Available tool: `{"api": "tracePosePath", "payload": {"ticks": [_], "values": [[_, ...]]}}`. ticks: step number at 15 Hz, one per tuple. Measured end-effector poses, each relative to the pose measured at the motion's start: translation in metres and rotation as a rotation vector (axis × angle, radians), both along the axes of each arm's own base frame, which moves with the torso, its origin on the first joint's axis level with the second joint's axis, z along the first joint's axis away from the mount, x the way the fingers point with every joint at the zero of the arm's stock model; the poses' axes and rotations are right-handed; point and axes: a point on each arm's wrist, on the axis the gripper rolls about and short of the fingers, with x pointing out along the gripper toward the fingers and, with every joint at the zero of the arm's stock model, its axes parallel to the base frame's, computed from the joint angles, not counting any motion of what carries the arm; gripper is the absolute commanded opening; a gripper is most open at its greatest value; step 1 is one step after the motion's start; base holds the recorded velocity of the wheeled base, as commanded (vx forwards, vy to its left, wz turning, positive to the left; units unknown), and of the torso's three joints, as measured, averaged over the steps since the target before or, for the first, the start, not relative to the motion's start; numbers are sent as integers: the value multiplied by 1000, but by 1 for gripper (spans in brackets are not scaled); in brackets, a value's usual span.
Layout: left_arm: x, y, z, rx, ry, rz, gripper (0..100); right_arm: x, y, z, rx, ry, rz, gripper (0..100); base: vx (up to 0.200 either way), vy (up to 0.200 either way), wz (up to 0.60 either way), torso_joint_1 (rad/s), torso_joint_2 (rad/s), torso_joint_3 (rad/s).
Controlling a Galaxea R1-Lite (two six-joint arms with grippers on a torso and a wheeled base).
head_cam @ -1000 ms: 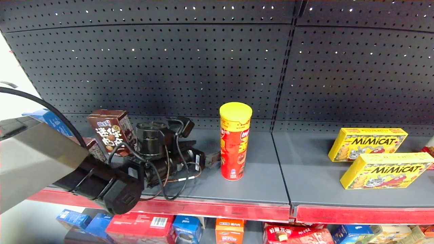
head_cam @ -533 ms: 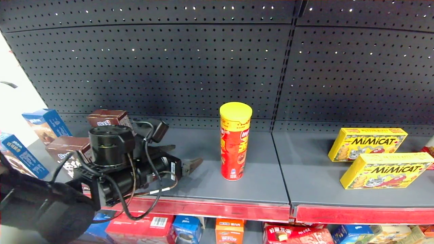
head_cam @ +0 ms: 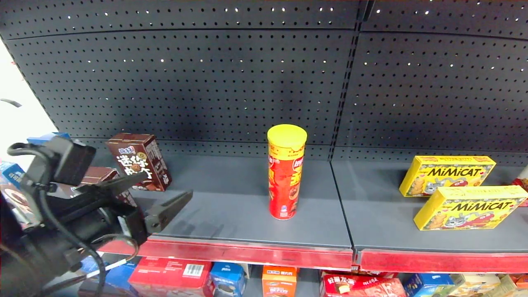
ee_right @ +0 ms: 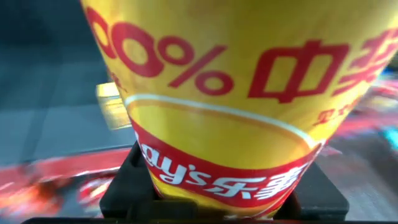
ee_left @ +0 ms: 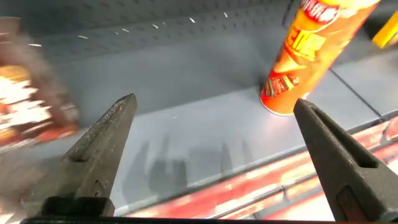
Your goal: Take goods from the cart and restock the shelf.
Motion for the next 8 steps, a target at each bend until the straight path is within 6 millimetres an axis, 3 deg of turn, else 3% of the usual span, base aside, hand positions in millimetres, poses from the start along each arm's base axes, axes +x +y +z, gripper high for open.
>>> {"api": "tracePosePath", "payload": {"ticks": [4,8], "values": [[-38,19,-11,-5,-16,37,100,45,-5,10,44,50,189,0,0,0,0,0,0,0],[-51,24,-7,-20,-50,39,100,93,6,18,97,62,366,0,0,0,0,0,0,0]]}}
